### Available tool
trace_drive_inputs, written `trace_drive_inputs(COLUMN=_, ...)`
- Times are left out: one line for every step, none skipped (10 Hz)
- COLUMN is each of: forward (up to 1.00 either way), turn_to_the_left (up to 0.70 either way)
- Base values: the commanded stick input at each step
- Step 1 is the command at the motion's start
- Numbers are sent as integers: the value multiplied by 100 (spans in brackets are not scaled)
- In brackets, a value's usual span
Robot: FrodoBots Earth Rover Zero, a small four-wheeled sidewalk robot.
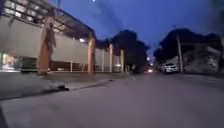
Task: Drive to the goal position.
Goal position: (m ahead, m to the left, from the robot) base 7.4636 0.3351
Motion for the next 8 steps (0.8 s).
trace_drive_inputs(forward=70, turn_to_the_left=-35)
trace_drive_inputs(forward=70, turn_to_the_left=-35)
trace_drive_inputs(forward=70, turn_to_the_left=-35)
trace_drive_inputs(forward=70, turn_to_the_left=-35)
trace_drive_inputs(forward=70, turn_to_the_left=-35)
trace_drive_inputs(forward=70, turn_to_the_left=-35)
trace_drive_inputs(forward=70, turn_to_the_left=-35)
trace_drive_inputs(forward=70, turn_to_the_left=-17)
